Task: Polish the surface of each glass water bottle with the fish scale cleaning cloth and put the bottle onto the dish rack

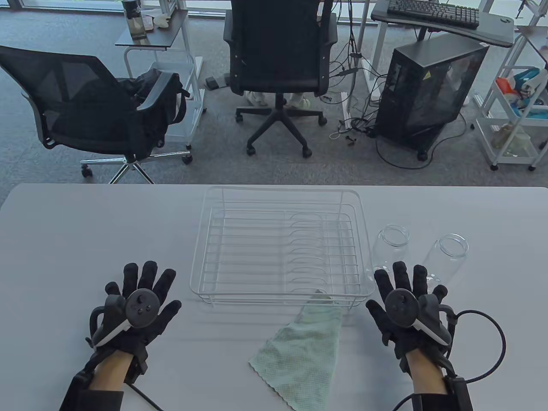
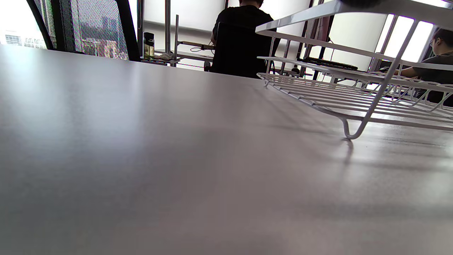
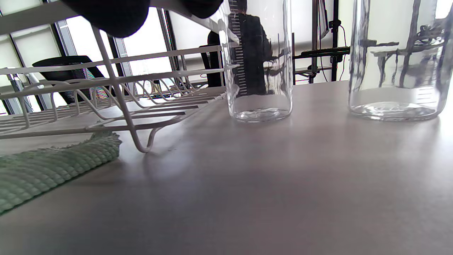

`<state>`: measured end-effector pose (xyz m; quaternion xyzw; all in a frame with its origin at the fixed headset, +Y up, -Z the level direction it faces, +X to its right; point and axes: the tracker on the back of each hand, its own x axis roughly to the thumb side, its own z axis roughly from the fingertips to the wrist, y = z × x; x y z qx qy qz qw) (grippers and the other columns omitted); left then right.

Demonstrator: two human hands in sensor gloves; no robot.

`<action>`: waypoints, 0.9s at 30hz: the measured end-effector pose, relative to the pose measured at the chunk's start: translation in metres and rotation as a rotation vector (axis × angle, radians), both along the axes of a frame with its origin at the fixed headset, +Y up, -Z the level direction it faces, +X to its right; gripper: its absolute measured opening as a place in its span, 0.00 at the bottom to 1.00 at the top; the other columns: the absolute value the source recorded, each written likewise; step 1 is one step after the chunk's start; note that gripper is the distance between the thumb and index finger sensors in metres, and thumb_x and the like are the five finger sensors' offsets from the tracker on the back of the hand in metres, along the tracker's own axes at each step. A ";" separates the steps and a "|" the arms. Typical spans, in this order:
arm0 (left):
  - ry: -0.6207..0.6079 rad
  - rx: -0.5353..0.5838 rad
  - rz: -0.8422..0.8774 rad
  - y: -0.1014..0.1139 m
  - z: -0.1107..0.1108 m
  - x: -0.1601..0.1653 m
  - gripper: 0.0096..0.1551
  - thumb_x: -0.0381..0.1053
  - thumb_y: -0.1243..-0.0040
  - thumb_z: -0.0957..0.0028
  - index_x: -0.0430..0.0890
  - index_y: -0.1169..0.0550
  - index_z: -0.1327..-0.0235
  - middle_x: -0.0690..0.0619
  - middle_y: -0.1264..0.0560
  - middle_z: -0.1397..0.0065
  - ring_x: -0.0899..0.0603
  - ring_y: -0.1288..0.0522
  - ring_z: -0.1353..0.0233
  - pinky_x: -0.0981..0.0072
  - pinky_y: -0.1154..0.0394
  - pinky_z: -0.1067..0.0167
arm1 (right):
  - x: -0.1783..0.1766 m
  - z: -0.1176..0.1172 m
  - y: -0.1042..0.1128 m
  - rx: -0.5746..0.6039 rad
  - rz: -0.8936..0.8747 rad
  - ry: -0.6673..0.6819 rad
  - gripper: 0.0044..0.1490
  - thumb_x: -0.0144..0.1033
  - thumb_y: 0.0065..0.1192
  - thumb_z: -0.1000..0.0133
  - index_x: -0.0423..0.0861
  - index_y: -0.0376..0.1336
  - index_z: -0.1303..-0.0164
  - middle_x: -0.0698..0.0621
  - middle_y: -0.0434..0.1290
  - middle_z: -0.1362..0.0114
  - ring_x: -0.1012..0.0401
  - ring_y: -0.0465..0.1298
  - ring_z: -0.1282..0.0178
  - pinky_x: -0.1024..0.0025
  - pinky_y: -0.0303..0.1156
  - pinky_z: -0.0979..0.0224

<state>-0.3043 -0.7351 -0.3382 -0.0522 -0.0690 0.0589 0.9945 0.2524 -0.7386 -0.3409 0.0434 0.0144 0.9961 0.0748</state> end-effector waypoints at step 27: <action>-0.248 0.393 0.146 0.061 0.049 0.057 0.44 0.73 0.48 0.40 0.58 0.41 0.13 0.41 0.36 0.12 0.27 0.33 0.21 0.32 0.33 0.33 | 0.014 0.018 0.011 0.034 -0.069 -0.010 0.49 0.64 0.43 0.40 0.52 0.39 0.14 0.43 0.33 0.12 0.31 0.31 0.18 0.17 0.37 0.36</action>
